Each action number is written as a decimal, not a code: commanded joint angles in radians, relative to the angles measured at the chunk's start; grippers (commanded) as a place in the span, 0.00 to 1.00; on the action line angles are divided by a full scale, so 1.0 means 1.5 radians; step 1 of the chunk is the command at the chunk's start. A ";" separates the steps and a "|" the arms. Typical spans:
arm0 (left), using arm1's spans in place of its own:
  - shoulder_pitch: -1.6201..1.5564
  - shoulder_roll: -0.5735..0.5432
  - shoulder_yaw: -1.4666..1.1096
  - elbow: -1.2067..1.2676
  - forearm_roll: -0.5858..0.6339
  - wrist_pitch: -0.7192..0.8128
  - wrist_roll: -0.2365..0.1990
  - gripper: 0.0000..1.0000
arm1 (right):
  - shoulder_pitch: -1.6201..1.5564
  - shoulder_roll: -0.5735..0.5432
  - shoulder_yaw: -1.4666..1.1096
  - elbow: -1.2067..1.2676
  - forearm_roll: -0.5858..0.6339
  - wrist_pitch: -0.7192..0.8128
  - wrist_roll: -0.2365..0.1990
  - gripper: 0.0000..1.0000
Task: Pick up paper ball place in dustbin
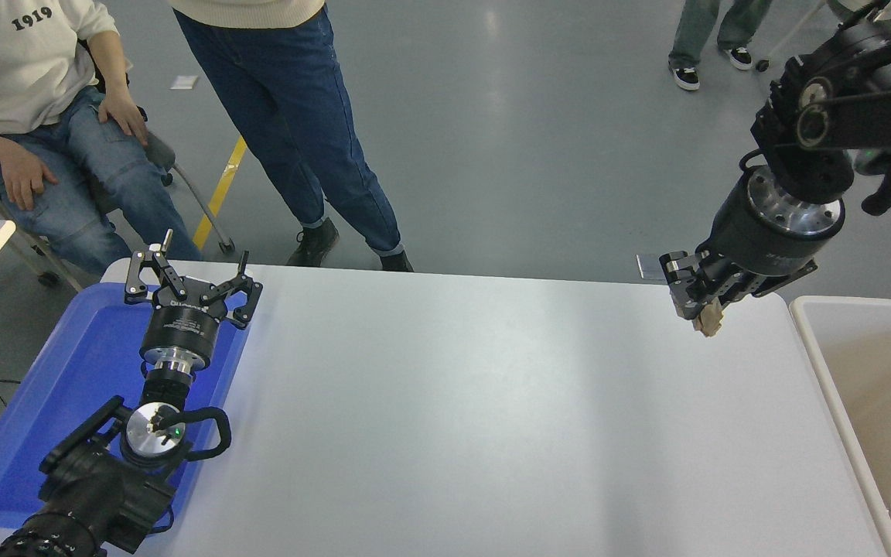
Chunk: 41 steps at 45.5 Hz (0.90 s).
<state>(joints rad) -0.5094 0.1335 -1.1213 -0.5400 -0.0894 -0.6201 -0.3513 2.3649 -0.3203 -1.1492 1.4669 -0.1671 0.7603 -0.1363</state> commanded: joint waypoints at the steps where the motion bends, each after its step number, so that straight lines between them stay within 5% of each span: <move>1: 0.000 0.000 0.000 0.000 -0.001 0.000 0.000 1.00 | 0.070 -0.013 -0.003 0.009 0.000 0.017 0.000 0.00; 27: 0.000 0.001 -0.001 0.000 -0.001 0.000 -0.001 1.00 | 0.052 -0.052 -0.126 -0.009 -0.020 0.017 0.000 0.00; 41: 0.002 0.000 -0.001 0.001 -0.002 0.000 -0.004 1.00 | 0.070 -0.165 -0.275 -0.011 -0.026 0.017 0.000 0.00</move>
<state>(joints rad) -0.5078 0.1335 -1.1227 -0.5387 -0.0912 -0.6197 -0.3550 2.4514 -0.4468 -1.4059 1.4540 -0.1942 0.7850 -0.1364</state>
